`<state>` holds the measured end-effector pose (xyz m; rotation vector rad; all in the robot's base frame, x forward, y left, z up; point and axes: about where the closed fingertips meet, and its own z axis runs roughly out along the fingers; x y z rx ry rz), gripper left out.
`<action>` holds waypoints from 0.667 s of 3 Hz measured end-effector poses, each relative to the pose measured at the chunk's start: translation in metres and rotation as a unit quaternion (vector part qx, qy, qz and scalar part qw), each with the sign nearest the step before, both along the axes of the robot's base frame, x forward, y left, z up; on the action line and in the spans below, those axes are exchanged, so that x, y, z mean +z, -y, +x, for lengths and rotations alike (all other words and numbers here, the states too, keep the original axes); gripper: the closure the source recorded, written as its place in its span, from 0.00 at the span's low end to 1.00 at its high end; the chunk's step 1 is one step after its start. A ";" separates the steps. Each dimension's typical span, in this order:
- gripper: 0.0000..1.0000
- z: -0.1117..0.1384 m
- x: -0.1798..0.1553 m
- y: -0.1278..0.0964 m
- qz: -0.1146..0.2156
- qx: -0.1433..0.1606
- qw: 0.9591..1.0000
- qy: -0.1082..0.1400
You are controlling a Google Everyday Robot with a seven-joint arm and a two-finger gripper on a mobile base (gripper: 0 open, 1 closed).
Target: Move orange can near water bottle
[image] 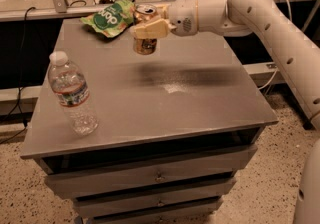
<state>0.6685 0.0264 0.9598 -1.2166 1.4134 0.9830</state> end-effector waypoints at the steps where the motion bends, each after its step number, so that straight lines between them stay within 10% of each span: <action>1: 1.00 -0.025 -0.011 -0.012 0.012 0.032 0.999 -0.017; 2: 1.00 -0.049 -0.018 -0.015 0.022 0.073 0.997 -0.018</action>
Offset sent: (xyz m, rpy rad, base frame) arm -0.0790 0.0096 -0.0274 0.0634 0.0362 0.2359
